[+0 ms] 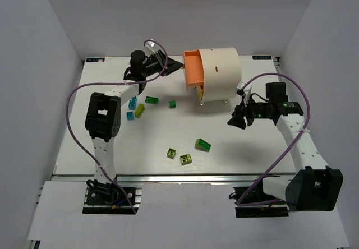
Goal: Sort the legos into containers by color
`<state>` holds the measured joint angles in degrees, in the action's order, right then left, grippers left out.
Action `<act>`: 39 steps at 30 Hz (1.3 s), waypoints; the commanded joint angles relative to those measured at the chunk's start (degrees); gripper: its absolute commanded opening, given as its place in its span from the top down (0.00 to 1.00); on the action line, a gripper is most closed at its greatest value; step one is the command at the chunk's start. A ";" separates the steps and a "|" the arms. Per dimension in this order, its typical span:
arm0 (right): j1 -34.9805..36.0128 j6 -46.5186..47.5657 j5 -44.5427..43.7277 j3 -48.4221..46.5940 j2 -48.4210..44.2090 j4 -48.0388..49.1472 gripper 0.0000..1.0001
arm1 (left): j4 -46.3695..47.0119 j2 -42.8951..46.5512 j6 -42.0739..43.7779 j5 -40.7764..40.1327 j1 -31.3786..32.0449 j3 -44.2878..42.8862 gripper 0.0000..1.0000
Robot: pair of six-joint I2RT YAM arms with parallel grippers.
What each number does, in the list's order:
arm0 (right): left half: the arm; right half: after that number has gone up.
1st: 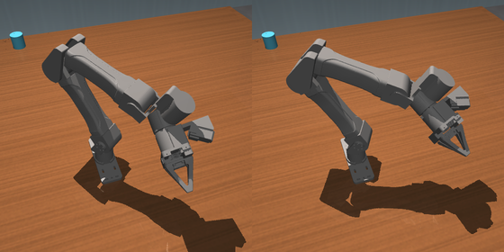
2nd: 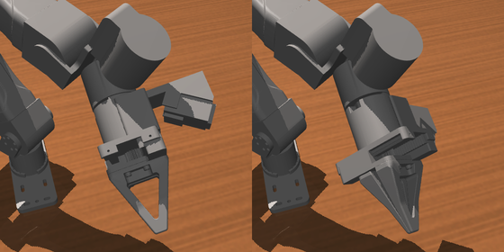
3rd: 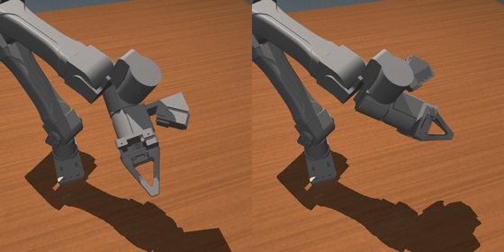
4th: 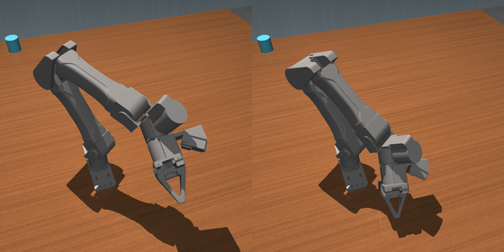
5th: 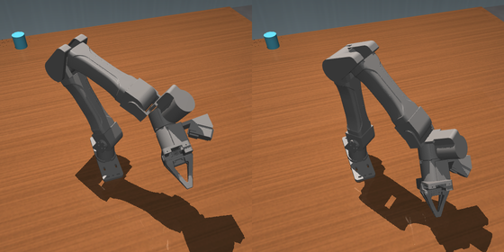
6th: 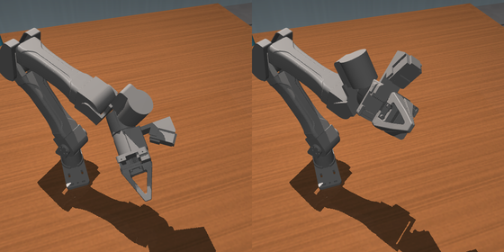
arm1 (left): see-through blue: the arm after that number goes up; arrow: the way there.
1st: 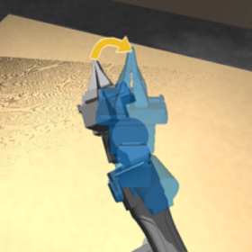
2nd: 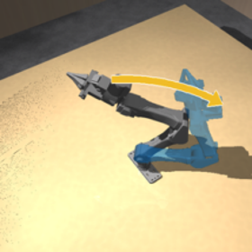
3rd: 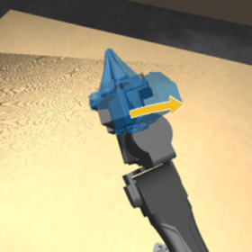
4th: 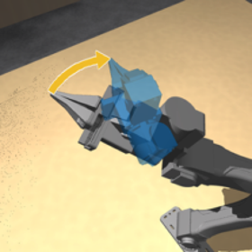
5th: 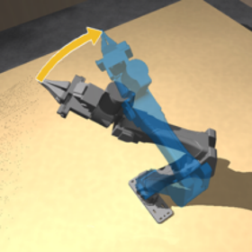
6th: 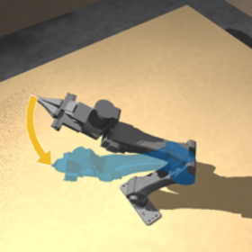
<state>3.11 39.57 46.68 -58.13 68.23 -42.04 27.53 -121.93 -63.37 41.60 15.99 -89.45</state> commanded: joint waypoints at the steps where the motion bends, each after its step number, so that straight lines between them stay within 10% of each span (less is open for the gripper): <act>1: 0.05 1.12 1.40 0.30 -1.08 0.56 0.44 | -1.16 4.68 1.59 -0.47 -1.49 2.26 0.79; 4: 0.14 1.73 1.40 0.38 -0.90 0.30 0.42 | -1.51 5.21 1.94 -0.30 -2.10 3.31 0.70; 7: 0.31 4.89 2.27 0.38 -0.64 -1.11 0.32 | -2.30 5.56 2.55 -0.47 -2.10 4.11 0.35; 10: 0.66 9.71 3.33 0.56 0.15 -4.00 0.21 | -3.79 6.53 4.04 -1.26 -2.63 4.11 0.20; 25: 13.67 22.05 0.10 9.79 1.73 0.28 0.25 | -33.76 26.97 23.38 -23.56 -4.91 9.10 0.19; 33: 24.13 11.23 -13.09 12.16 8.41 15.58 0.19 | -31.32 48.17 21.55 -28.25 -4.91 29.49 0.60; 39: 27.73 7.19 -18.46 10.85 15.52 17.96 0.18 | -30.33 61.25 18.99 -27.63 -4.21 42.94 0.29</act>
<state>29.89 49.84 32.27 -46.02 81.32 -27.70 -1.87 -65.32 -43.29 15.27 11.35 -49.34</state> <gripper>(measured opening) 0.819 0.675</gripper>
